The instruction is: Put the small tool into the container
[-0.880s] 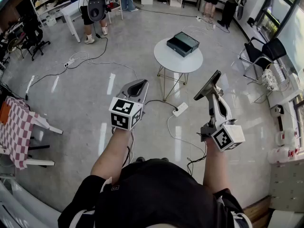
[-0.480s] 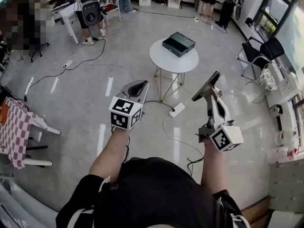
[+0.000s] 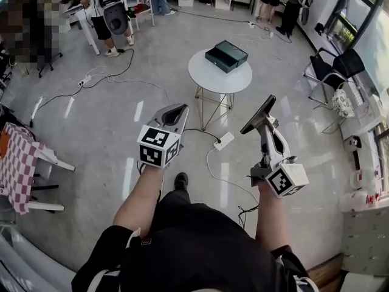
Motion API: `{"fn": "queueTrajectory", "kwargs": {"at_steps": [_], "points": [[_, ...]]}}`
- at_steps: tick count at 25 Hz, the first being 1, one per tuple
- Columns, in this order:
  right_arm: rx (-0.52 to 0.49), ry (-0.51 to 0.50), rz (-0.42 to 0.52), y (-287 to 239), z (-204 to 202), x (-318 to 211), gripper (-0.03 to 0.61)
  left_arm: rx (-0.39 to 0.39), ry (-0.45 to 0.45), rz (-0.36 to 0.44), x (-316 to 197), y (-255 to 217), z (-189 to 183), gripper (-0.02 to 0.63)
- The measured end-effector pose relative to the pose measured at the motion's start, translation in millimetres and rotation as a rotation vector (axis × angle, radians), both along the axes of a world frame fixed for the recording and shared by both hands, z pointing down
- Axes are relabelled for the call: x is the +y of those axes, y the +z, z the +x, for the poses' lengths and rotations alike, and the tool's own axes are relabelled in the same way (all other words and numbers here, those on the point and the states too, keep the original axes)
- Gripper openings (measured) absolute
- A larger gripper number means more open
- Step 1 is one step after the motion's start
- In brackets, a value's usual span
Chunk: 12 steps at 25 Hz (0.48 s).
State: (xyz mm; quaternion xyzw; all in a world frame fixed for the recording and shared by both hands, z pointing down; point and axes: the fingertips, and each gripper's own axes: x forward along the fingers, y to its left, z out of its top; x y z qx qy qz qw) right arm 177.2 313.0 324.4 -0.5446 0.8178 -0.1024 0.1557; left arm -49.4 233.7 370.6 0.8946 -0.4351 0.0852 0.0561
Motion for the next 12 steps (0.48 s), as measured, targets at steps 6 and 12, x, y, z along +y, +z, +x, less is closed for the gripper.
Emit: {"fn": "queueTrajectory", "kwargs": {"at_steps": [6, 12], "points": [[0.003, -0.007, -0.035, 12, -4, -38, 0.011, 0.019, 0.017, -0.023, -41, 12, 5, 0.005], [0.018, 0.023, -0.079, 21, -3, -102, 0.011, 0.028, 0.051, -0.048, -110, 23, 8, 0.005]]}}
